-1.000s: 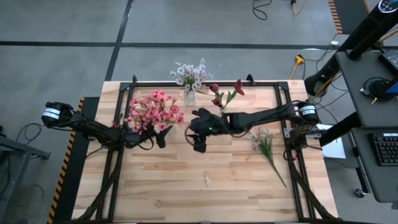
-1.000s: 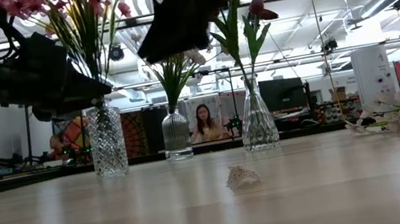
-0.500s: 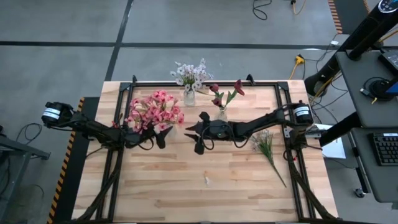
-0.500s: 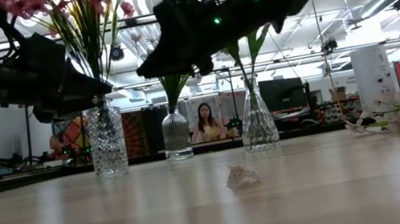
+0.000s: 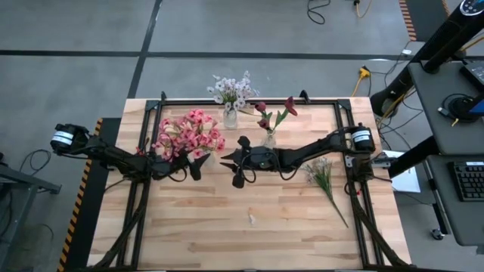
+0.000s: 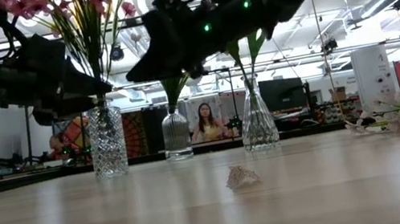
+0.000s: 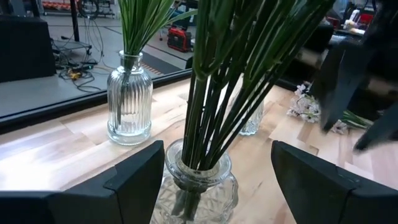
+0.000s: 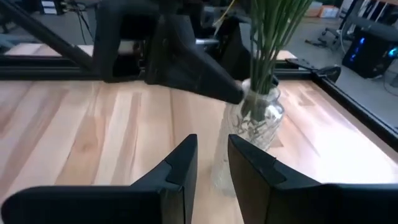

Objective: Sort flowers into vase by color
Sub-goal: Adjust the bottom left transparent vase

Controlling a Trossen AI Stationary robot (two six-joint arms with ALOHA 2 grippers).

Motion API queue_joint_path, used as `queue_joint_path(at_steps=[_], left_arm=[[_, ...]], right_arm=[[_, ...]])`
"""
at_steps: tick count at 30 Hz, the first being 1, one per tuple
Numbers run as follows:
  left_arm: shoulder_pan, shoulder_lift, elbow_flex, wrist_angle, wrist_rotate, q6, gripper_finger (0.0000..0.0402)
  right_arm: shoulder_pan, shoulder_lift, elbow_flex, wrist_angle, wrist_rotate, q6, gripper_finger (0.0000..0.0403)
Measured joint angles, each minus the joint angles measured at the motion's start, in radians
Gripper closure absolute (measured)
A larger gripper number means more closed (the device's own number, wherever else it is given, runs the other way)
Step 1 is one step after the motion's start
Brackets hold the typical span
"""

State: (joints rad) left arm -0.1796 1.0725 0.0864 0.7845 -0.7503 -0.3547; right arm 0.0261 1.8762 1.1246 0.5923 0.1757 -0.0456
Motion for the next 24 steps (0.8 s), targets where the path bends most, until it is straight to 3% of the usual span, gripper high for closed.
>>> queue_joint_path(at_steps=[12, 15, 24], left_arm=[[0.0, -0.002, 0.0, -0.018, 0.008, -0.058, 0.0125], [0.0, -0.002, 0.0, -0.018, 0.008, -0.073, 0.0125], [0.0, -0.002, 0.0, -0.019, 0.023, -0.093, 0.0125]], right_arm=[[0.0, 0.16, 0.005, 0.226, -0.009, -0.026, 0.0329], [0.0, 0.214, 0.048, 0.238, -0.048, -0.025, 0.0334], [0.0, 0.353, 0.205, 0.226, -0.037, -0.045, 0.0345]])
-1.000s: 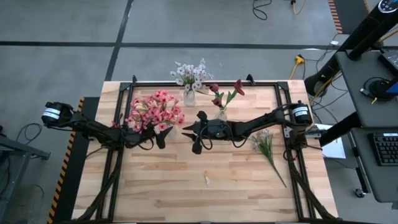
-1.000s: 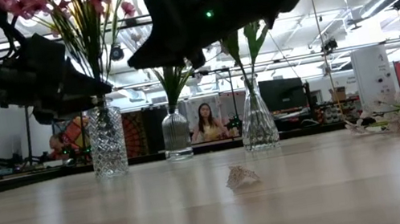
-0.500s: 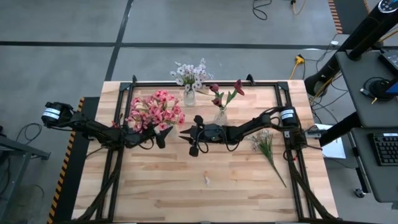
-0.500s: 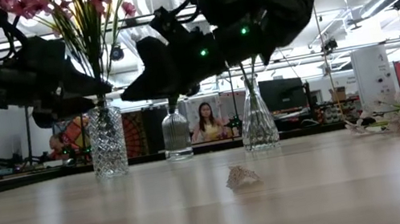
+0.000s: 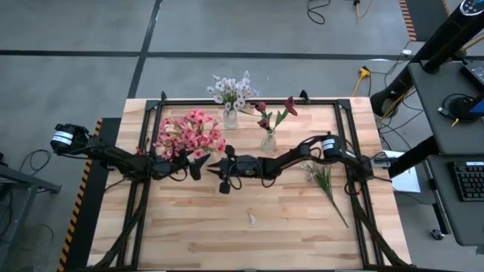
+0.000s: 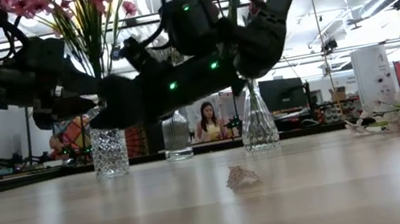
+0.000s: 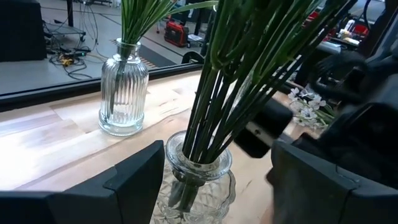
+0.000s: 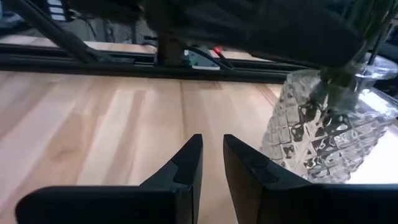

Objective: Sort flowers into vase by color
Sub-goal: Adjust the bottom left transparent vase

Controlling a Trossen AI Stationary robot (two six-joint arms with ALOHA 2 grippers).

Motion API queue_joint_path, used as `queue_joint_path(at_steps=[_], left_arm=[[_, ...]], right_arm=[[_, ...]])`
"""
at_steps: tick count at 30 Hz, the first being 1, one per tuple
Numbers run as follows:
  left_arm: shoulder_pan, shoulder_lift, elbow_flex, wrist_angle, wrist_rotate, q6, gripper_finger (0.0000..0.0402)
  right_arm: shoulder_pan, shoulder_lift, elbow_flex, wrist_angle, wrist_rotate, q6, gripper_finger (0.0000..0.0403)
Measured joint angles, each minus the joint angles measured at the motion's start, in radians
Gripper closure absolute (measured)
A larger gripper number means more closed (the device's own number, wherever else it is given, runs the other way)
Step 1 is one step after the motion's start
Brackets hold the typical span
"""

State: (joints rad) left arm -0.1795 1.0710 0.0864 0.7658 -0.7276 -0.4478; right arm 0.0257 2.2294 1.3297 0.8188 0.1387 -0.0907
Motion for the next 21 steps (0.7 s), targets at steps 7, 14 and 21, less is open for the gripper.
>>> queue_joint_path(at_steps=[7, 14, 21], left_arm=[[0.0, 0.0, 0.0, -0.003, 0.011, -0.007, 0.0125], [0.0, -0.003, 0.001, -0.018, 0.038, -0.006, 0.0125], [0.0, -0.006, 0.002, -0.042, 0.063, -0.003, 0.0125]], right_arm=[[-0.006, 0.032, 0.046, -0.004, 0.072, -0.014, 0.0358], [-0.013, 0.032, 0.049, -0.007, 0.098, 0.012, 0.0368], [-0.013, 0.032, 0.049, -0.012, 0.098, 0.013, 0.0369]])
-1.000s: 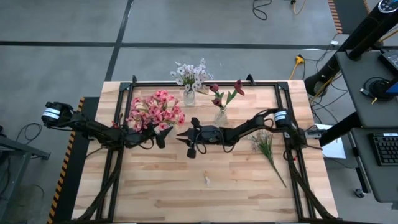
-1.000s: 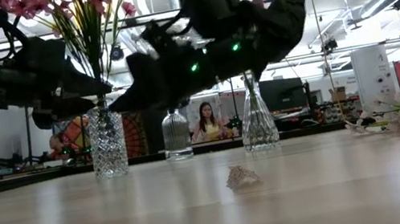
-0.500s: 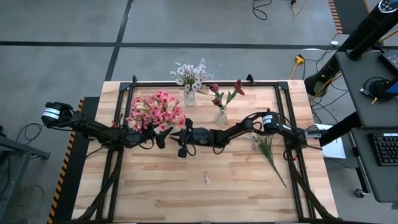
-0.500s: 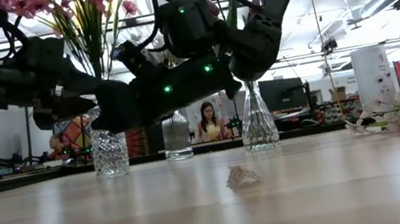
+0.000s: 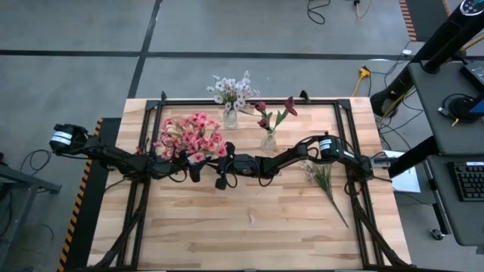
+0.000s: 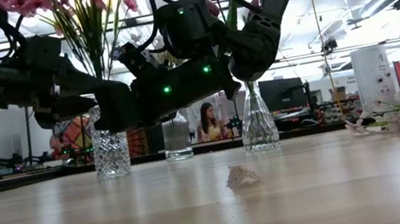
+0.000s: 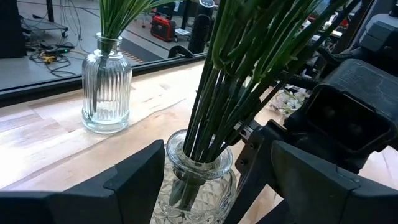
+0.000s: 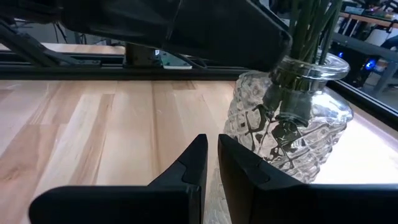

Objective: Sort flowers into vase by color
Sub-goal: Adjust the bottom left transparent vase

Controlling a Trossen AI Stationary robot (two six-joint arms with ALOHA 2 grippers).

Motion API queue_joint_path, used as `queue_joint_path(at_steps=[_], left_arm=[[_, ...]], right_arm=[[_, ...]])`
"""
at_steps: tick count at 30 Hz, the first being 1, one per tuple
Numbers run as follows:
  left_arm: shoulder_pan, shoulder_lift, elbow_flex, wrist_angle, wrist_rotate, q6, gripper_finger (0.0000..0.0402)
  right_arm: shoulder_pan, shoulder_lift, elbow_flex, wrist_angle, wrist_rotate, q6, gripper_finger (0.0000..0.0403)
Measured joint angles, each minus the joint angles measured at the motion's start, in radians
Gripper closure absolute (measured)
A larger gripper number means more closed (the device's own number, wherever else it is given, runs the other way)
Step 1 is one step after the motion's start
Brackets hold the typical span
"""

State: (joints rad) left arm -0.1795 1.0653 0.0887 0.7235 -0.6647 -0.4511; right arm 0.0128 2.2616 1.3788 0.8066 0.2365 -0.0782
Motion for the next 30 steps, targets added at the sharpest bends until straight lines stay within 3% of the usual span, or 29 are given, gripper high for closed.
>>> queue_joint_path(at_steps=[12, 22, 30], left_arm=[[0.0, -0.003, 0.0, -0.021, 0.017, 0.007, 0.0122], [0.0, -0.006, -0.001, -0.034, 0.03, 0.008, 0.0077], [0.001, -0.037, -0.001, -0.088, 0.072, 0.026, 0.007]], right_arm=[[0.0, 0.0, 0.0, -0.002, 0.0, 0.01, 0.0369], [0.0, 0.0, 0.0, -0.003, 0.001, 0.01, 0.0369], [0.0, 0.0, 0.0, -0.009, 0.0, 0.014, 0.0369]])
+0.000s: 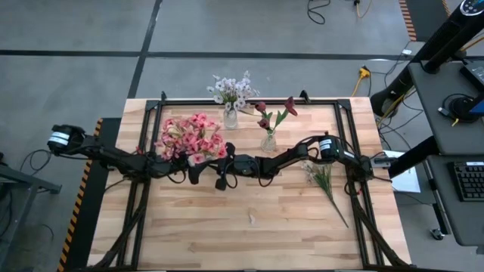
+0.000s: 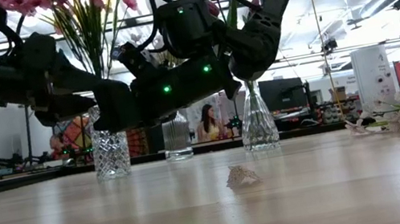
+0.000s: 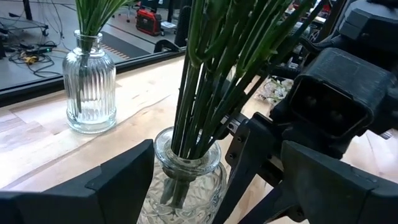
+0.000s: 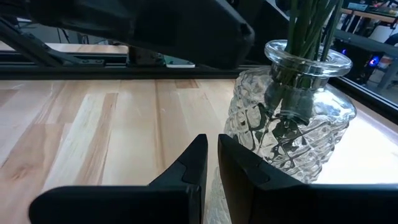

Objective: Sort flowers into vase by color
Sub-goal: Adjust the bottom left transparent vase

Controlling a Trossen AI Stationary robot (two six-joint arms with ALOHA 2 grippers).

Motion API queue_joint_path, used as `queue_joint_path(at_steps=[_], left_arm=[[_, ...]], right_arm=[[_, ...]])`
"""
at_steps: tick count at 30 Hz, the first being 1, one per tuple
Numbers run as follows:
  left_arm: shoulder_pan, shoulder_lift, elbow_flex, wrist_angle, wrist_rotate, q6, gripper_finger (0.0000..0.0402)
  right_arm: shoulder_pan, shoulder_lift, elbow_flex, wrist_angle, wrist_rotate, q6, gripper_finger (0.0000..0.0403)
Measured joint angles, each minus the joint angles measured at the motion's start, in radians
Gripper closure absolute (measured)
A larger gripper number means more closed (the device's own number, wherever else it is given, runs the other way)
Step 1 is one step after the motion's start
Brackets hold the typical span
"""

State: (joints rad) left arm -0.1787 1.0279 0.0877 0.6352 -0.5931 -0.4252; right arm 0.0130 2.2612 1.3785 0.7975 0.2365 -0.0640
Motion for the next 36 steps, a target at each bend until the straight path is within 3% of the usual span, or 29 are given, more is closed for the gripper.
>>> queue_joint_path(at_steps=[14, 36], left_arm=[[-0.001, -0.141, -0.005, -0.119, 0.032, -0.013, 0.0069], [-0.001, -0.178, -0.005, -0.126, 0.037, -0.048, 0.007]], right_arm=[[0.0, 0.0, 0.0, 0.0, 0.001, 0.001, 0.0369], [0.0, 0.0, 0.0, 0.0, 0.002, 0.002, 0.0369]])
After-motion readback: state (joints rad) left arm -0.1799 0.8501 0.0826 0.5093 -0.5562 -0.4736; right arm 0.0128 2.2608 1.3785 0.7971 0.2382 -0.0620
